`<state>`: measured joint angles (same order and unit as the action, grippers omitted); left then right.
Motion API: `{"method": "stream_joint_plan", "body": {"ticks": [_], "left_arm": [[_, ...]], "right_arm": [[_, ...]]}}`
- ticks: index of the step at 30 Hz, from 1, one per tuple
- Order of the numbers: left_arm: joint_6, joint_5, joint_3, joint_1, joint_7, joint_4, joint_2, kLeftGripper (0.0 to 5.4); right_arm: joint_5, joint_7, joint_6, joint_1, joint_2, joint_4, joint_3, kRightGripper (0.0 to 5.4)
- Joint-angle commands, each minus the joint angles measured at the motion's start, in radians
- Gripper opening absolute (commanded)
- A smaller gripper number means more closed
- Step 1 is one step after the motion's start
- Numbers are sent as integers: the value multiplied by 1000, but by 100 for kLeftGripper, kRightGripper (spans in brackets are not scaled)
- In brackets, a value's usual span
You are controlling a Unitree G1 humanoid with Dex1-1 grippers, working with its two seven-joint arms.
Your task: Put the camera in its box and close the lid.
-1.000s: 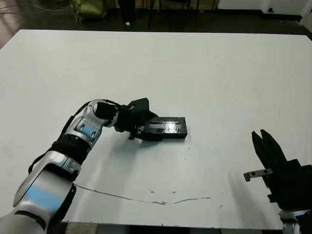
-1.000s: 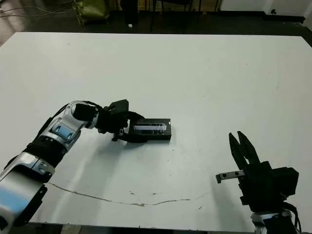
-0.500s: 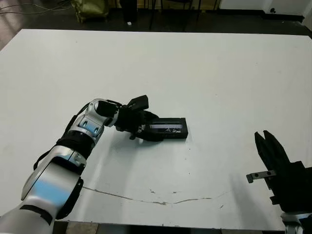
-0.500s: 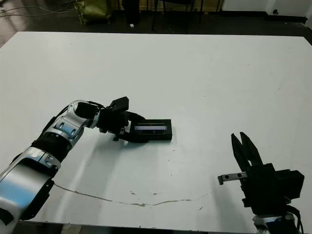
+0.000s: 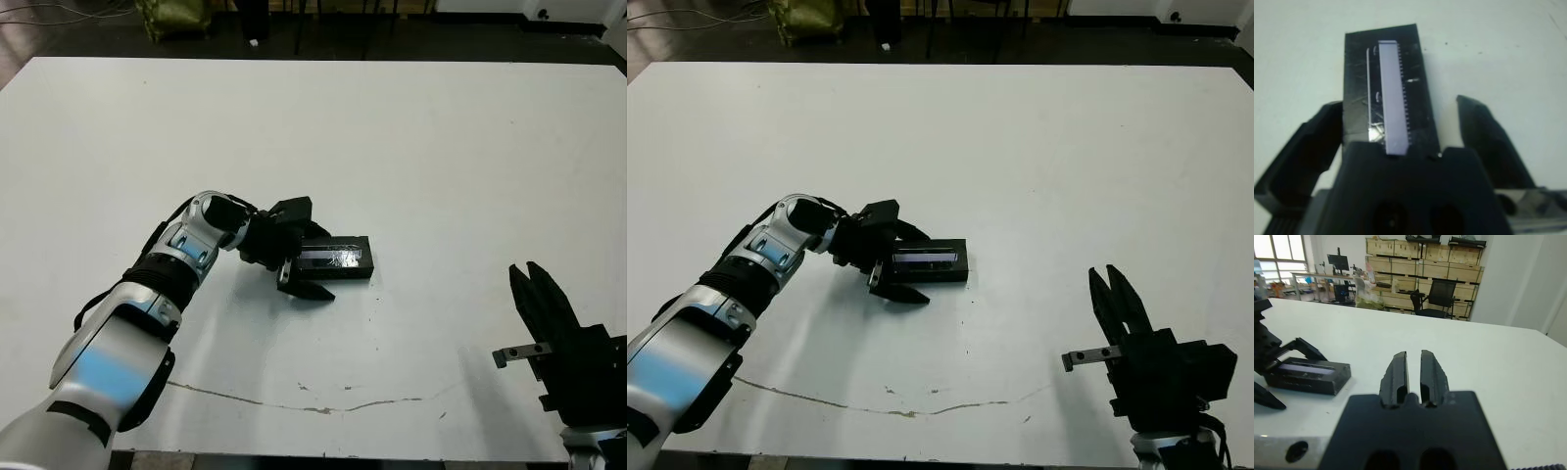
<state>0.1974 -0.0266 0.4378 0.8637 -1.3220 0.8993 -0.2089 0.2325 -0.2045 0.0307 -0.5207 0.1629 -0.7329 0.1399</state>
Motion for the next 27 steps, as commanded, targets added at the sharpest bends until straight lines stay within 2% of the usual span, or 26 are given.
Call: {"method": "stream_joint_plan", "body": {"ticks": [1,4,8,11,22,27], "left_arm": [[7,-95,63,-96,-16,35,-45,538],[25,-109,70,-112,-2,1,-78,538],[20,-90,47,-145,11,-24,-132,538],[45,-77,19,-179,30,-36,-181,538],[58,-82,-25,-295,174,-91,-342,538],[58,-78,-47,-313,195,-66,-392,538]], "right_arm": [[-19,12,21,-49,-6,-27,-16,0],[-37,-13,-18,-34,14,52,2,0],[-47,-51,-74,-11,33,160,25,0],[-51,-50,-47,-19,34,134,27,0],[-42,-60,-60,-15,15,140,10,0],[-34,-73,-134,-16,6,170,4,0]]}}
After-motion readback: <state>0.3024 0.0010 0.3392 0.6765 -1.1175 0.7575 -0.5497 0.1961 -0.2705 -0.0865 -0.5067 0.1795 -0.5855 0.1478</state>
